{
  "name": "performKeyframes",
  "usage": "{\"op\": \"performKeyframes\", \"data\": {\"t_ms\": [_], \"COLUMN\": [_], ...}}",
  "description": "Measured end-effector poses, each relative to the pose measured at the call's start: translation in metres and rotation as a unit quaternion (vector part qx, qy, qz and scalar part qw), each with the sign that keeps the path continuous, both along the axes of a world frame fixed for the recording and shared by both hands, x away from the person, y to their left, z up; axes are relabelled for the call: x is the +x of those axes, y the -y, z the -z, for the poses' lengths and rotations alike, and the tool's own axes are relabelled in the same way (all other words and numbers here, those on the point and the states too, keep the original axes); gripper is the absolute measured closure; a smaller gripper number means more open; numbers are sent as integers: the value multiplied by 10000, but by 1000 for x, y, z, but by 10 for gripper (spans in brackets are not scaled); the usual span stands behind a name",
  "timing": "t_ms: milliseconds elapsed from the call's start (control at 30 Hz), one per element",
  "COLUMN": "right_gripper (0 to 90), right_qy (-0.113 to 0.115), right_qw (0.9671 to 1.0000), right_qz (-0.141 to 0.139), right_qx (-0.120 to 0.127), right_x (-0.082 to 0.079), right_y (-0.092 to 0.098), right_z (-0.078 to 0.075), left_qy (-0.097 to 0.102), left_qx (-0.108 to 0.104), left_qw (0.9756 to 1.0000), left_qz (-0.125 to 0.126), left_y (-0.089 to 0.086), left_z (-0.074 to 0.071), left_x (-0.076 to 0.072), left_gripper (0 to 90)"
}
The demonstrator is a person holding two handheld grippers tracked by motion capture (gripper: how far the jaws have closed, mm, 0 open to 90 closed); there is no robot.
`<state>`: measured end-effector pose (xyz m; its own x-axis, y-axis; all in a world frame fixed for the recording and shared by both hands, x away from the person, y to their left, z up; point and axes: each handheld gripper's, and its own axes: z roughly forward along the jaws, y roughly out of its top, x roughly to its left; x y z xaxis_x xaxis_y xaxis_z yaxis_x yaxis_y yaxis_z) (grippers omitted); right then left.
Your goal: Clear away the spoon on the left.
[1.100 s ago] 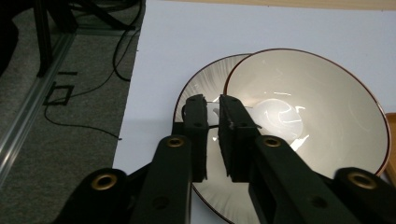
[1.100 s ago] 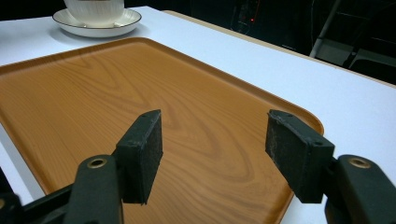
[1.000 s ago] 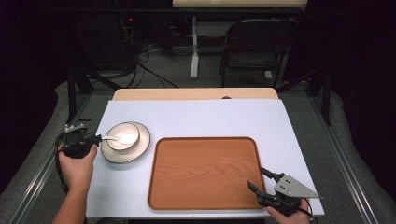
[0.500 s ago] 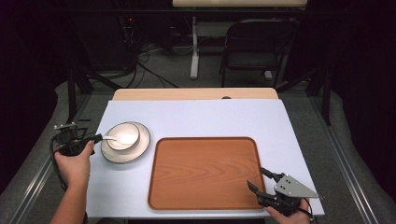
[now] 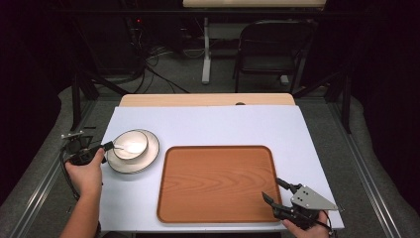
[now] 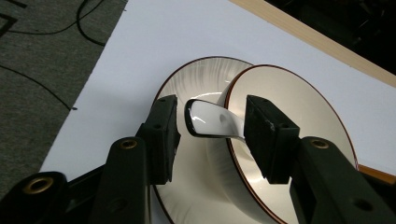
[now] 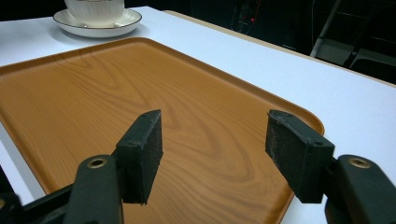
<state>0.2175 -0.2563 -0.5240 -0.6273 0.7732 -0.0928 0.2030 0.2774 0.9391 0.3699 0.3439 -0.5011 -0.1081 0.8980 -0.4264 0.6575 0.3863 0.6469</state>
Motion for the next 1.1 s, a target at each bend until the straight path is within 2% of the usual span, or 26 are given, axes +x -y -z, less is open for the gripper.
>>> {"op": "performKeyframes", "data": {"t_ms": [200, 400, 667, 733, 800, 1100], "right_gripper": [366, 366, 365, 366, 366, 366], "right_qy": [-4, 7, 1, -14, 3, -17], "right_qw": [10000, 10000, 10000, 10000, 10000, 10000], "right_qz": [1, 8, 6, 10, 6, 7], "right_qx": [9, 24, 21, 34, 17, 16], "right_x": [0, -1, -1, -1, -1, -1], "right_y": [0, 1, 2, 2, 2, 2], "right_z": [0, 0, -1, -1, -1, -1], "left_qy": [58, 210, 214, 192, 204, 372], "left_qx": [-100, -120, -86, -137, -172, -94], "left_qw": [9999, 9996, 9996, 9996, 9996, 9992], "left_qz": [-44, -167, -167, -159, -134, -84], "left_y": [4, 9, 10, 11, 13, 13], "left_z": [8, 12, 16, 19, 21, 20], "left_x": [5, 9, 11, 12, 12, 11], "left_gripper": [557, 550, 554, 546, 556, 645]}}
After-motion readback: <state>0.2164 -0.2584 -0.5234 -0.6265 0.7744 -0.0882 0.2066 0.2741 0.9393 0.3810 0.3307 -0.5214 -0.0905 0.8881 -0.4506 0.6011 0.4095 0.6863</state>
